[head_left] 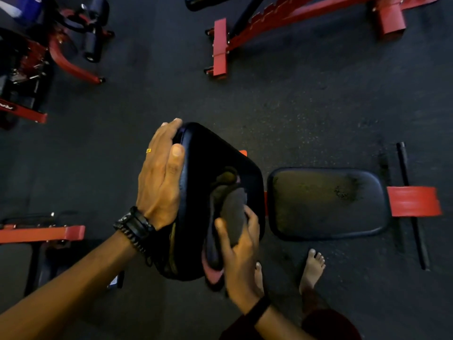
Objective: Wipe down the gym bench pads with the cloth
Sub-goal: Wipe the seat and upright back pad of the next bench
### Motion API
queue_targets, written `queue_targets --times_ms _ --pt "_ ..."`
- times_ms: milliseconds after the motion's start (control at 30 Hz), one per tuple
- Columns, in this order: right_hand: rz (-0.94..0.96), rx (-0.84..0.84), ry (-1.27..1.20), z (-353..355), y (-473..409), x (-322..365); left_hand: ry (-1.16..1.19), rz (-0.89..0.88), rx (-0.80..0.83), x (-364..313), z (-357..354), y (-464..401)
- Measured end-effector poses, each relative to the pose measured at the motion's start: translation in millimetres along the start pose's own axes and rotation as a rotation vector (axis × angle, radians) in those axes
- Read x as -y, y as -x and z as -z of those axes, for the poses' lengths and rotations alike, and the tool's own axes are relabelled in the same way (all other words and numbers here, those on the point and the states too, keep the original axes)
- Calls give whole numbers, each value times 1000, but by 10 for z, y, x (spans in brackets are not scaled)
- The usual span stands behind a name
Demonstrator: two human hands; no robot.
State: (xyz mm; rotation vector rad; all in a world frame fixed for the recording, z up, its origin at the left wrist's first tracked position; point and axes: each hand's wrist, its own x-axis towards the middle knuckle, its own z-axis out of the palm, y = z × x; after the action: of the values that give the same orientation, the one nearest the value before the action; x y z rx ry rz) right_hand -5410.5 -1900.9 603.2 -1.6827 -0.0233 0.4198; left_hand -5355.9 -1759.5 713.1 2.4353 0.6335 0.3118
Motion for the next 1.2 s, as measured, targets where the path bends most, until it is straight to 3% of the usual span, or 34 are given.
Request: queue_targets --times_ms 167,267,400,467,600,800,967,1067,1133,1200 --pt "-411 62 125 -140 -1242 -139 -4 33 -14 -17 7 -6" --pt "-241 35 75 -185 -1261 320 4 35 -21 -38 10 -6" --pt "64 95 64 78 -122 487 -14 34 -9 -49 7 2" --pt "66 112 125 148 69 322 -13 25 -11 -45 2 3" --pt "82 -63 174 -71 -448 336 -5 31 -27 -46 -6 2" --pt "130 -42 261 -240 -1064 344 -6 38 -26 -56 9 -9" --pt "60 -56 100 -38 -335 138 -33 5 -16 -43 -4 -7" --pt "198 -37 14 -22 -22 511 -80 -19 7 4 1 -35" --pt "304 -86 57 -174 -373 687 -101 -22 13 28 6 -38" --pt "275 -166 88 -318 -1014 590 -116 -34 22 39 8 -40"
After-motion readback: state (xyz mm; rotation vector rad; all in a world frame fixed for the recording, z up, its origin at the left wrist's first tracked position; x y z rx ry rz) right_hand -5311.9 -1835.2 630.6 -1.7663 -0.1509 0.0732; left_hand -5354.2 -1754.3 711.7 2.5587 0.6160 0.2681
